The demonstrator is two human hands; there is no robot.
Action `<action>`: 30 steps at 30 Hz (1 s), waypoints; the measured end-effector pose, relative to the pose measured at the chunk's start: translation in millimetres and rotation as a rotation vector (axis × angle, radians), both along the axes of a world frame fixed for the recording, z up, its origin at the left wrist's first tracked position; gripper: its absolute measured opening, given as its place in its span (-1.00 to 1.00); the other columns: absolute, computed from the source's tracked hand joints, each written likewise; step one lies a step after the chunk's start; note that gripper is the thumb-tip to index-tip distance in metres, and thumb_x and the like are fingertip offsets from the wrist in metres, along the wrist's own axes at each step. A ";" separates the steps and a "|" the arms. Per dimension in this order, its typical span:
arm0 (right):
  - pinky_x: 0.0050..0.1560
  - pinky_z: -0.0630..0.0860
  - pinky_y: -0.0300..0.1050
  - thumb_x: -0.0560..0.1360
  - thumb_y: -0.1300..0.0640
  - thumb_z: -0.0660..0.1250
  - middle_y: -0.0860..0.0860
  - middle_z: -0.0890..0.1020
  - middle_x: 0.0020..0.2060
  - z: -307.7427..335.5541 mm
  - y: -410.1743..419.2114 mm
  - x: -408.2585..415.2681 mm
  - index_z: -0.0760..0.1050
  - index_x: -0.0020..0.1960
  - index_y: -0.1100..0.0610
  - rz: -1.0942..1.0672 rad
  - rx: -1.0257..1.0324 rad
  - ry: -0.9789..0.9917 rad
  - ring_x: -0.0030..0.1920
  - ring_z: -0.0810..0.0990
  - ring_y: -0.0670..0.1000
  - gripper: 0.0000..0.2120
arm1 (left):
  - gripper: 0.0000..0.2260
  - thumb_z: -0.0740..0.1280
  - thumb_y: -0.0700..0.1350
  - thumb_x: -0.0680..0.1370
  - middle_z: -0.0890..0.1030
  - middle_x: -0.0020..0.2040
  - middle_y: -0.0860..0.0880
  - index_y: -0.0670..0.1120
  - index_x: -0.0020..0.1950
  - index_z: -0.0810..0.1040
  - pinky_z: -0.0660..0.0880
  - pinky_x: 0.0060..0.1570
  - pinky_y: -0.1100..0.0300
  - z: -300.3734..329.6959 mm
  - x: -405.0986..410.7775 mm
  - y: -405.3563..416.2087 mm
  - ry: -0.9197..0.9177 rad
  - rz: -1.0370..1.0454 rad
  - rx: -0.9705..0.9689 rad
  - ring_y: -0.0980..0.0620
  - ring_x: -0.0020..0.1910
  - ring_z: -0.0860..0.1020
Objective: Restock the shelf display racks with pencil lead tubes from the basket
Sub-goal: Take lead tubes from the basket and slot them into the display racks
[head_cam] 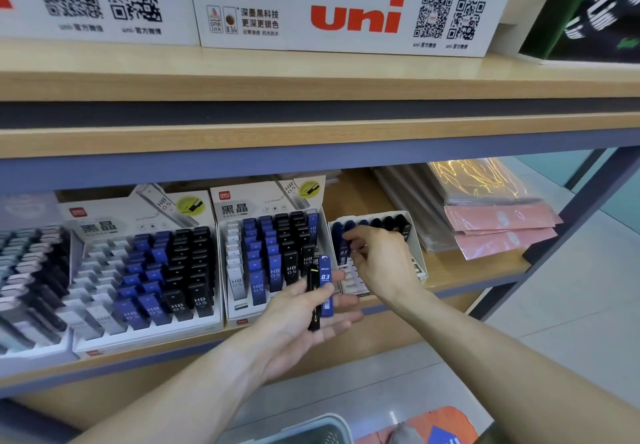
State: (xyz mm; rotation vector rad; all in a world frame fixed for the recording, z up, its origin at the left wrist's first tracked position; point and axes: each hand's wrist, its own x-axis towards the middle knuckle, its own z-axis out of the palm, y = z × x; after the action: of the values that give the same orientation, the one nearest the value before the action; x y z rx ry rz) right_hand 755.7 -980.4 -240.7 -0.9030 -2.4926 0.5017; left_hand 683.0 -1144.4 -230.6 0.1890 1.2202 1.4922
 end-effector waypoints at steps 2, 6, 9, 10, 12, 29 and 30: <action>0.00 0.61 -0.08 0.47 0.37 0.29 -0.02 0.70 -0.10 0.3 1.4 1.0 0.64 0.25 0.06 0.011 -0.008 -0.014 -0.08 0.66 0.01 -0.58 | -0.77 0.22 -0.21 0.70 0.71 0.07 -0.27 -0.12 0.28 0.61 0.66 0.02 0.02 -0.6 0.6 0.0 -0.004 0.007 -0.006 -0.29 0.03 0.70; 0.05 0.61 -0.07 0.49 0.35 0.28 -0.01 0.71 -0.03 1.9 1.6 5.0 0.62 0.27 0.04 0.027 -0.036 -0.008 -0.02 0.68 0.02 -0.58 | -0.77 0.22 -0.22 0.70 0.70 0.07 -0.29 -0.14 0.29 0.60 0.63 0.10 -0.03 -1.6 0.2 -1.1 -0.028 0.013 -0.001 -0.30 0.04 0.70; -0.01 0.63 -0.04 0.51 0.28 0.32 -0.08 0.71 -0.08 8.7 -2.3 7.6 0.58 0.24 0.02 -0.002 -0.043 0.044 -0.09 0.68 -0.03 -0.66 | -0.77 0.22 -0.25 0.70 0.70 0.07 -0.31 -0.19 0.30 0.58 0.61 0.13 -0.03 -1.9 -0.3 -1.1 -0.047 0.010 0.007 -0.32 0.04 0.69; -0.05 0.63 -0.04 0.51 0.22 0.36 -0.11 0.70 -0.14 13.4 -4.7 8.1 0.58 0.18 0.00 -0.019 -0.095 0.090 -0.15 0.66 -0.08 -0.73 | -0.78 0.22 -0.26 0.69 0.69 0.07 -0.31 -0.21 0.30 0.56 0.61 0.14 -0.03 -1.8 -0.5 -0.6 -0.054 0.007 0.011 -0.32 0.05 0.69; -0.09 0.62 -0.07 0.48 0.03 0.48 -0.12 0.69 -0.24 24.3 -11.8 9.8 0.60 0.03 -0.04 -0.018 -0.299 0.153 -0.23 0.64 -0.14 -0.86 | -0.79 0.22 -0.29 0.68 0.69 0.08 -0.32 -0.24 0.29 0.54 0.60 0.17 -0.04 -2.2 -0.6 0.7 -0.062 -0.002 0.020 -0.33 0.05 0.69; -0.09 0.64 -0.02 0.33 0.08 0.59 -0.09 0.70 -0.28 28.3 16.2 25.5 0.59 -0.10 -0.04 -0.328 -0.437 0.327 -0.22 0.67 -0.08 -0.77 | -0.76 0.26 -0.17 0.68 0.67 -0.15 -0.16 -0.20 0.28 0.62 0.50 -0.40 0.18 -15.8 -1.6 17.8 -0.016 -0.044 -0.016 -0.07 -0.35 0.58; -0.10 0.62 -0.05 0.33 0.07 0.60 -0.09 0.69 -0.28 26.2 19.3 26.2 0.57 -0.10 -0.04 -0.352 -0.414 0.326 -0.21 0.67 -0.08 -0.76 | -0.75 0.27 -0.16 0.67 0.58 -0.25 -0.11 -0.21 0.27 0.62 0.35 -0.47 0.20 -17.0 -2.1 18.7 -0.002 -0.054 -0.032 -0.01 -0.43 0.45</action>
State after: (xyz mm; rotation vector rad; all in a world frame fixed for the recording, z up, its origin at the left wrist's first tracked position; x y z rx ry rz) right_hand 781.9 -961.1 -214.5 -1.2678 -1.9141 0.9740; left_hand 680.9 -1125.6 -247.6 0.1974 1.2270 1.4246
